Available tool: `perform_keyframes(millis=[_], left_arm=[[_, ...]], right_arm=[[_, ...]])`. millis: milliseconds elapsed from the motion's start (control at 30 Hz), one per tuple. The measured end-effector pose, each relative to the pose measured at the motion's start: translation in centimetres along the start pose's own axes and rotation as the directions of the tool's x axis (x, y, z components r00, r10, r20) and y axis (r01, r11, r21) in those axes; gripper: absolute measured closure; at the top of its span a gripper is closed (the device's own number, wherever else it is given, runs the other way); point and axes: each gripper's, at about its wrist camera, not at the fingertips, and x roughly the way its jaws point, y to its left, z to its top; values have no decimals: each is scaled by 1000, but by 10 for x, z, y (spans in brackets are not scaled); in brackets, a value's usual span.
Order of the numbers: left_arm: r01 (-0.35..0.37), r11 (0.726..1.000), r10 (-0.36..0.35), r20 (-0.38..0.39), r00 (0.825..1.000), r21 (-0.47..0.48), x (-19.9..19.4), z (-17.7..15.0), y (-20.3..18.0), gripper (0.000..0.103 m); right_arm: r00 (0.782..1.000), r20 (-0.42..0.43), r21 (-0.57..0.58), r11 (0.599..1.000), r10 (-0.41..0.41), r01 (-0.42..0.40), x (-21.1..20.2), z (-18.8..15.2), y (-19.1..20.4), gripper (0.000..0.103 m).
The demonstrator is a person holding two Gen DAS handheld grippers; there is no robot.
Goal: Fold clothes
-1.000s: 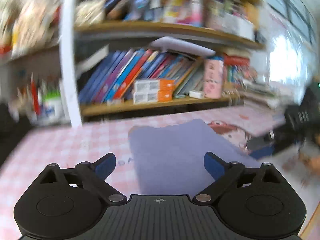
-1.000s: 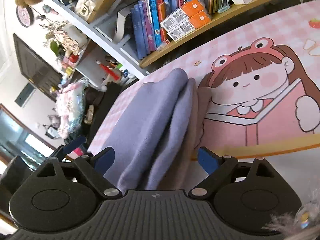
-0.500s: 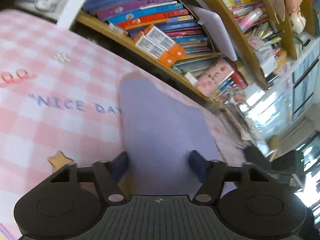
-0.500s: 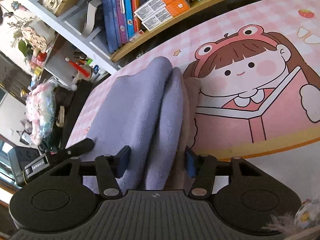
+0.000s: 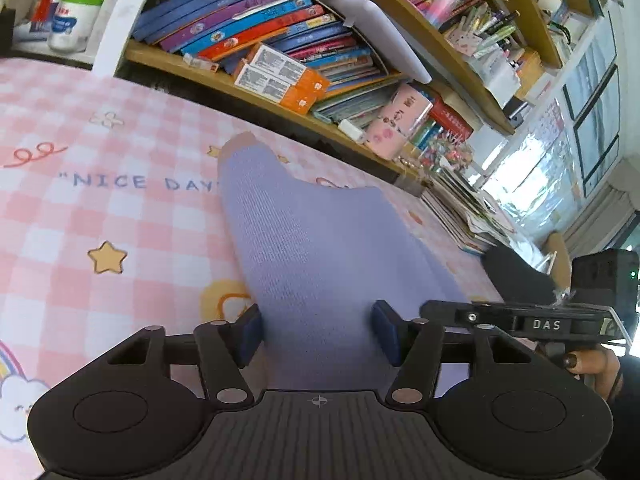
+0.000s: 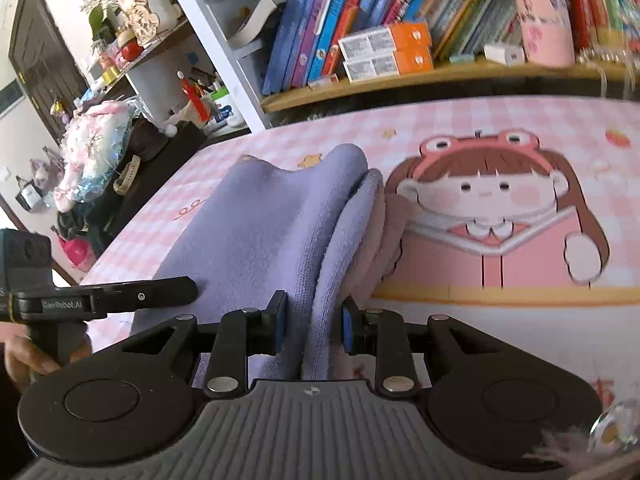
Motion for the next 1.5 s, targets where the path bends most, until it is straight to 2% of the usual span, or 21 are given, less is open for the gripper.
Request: perform_keyframes(millis=[33, 67, 133, 267, 433, 467, 567, 633, 733, 900, 1033, 1267, 1500], left_arm=[[-2, 1000, 2, 2, 1000, -10, -1, -1, 2, 37], [-7, 1000, 8, 13, 1000, -28, -3, 0, 6, 34], [-18, 998, 20, 34, 999, -66, -6, 1, 12, 34], [35, 981, -31, 25, 999, -191, -1, 1, 30, 34], [74, 967, -73, 10, 997, -245, 7, -1, 36, 34], [75, 968, -75, 6, 997, -239, 9, 0, 34, 35], [90, 974, -95, -15, 995, -208, 16, -1, 27, 40], [71, 985, -72, -1, 997, -157, 13, -3, 20, 45], [50, 995, -49, 21, 999, -91, 8, -3, 10, 49], [37, 999, -35, 62, 997, -30, -1, 2, 2, 49], [32, 999, -32, 102, 994, 6, -2, 19, 1, 49], [10, 998, -19, 170, 985, 56, 16, 66, 10, 49], [-38, 995, 22, 180, 983, 87, 52, 109, 25, 49]], right_arm=[[1000, -10, 25, 1000, 5, -4, -1, 0, -2, 69], [1000, -14, 51, 999, 6, -5, -1, 0, -5, 66], [1000, -9, 96, 995, -4, 5, -2, 1, -11, 51], [1000, -18, 143, 990, 2, 0, 1, 0, -19, 47], [996, -64, 223, 974, 63, -47, 14, -5, -23, 47], [995, -66, 228, 972, 72, -55, 15, -5, -23, 47], [995, -66, 214, 975, 78, -62, 18, -5, -18, 60], [995, -53, 187, 980, 79, -68, 16, -5, -16, 69], [997, -16, 127, 989, 78, -75, 12, -4, -10, 74], [995, 50, 21, 996, 81, -82, 5, -3, 1, 75], [990, 103, -31, 996, 92, -89, 5, 7, 5, 75], [978, 187, -81, 994, 90, -76, 26, 50, 4, 75], [978, 195, -61, 996, 78, -67, 66, 97, -15, 75]])
